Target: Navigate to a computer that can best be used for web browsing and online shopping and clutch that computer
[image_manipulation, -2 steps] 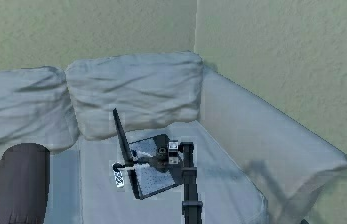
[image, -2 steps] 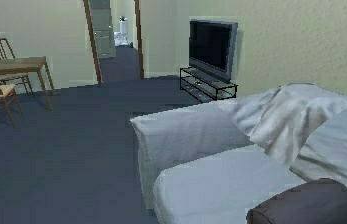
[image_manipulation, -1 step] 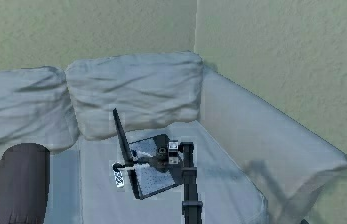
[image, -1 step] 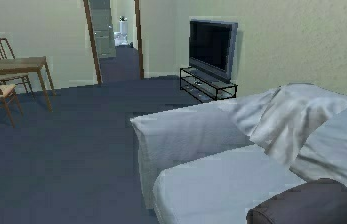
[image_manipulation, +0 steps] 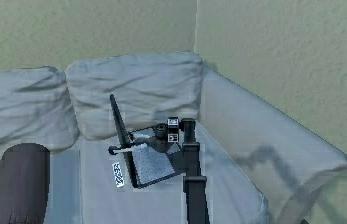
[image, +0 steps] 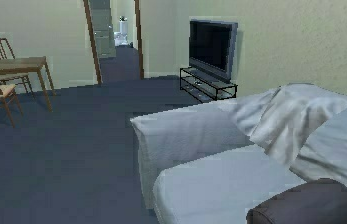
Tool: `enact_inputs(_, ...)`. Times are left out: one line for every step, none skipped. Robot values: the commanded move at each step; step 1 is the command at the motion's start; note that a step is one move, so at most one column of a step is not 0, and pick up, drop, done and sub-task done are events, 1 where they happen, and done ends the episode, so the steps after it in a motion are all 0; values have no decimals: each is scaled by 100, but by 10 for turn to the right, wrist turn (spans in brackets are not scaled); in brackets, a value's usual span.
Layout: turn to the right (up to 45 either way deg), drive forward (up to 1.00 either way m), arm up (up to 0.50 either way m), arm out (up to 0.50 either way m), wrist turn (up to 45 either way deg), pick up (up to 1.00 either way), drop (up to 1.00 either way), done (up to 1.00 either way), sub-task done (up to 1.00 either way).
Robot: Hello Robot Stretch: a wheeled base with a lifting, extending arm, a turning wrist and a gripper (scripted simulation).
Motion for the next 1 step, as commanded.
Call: enact_inputs(0, 0, 0, 0, 0, 0, 0, 100, 0)
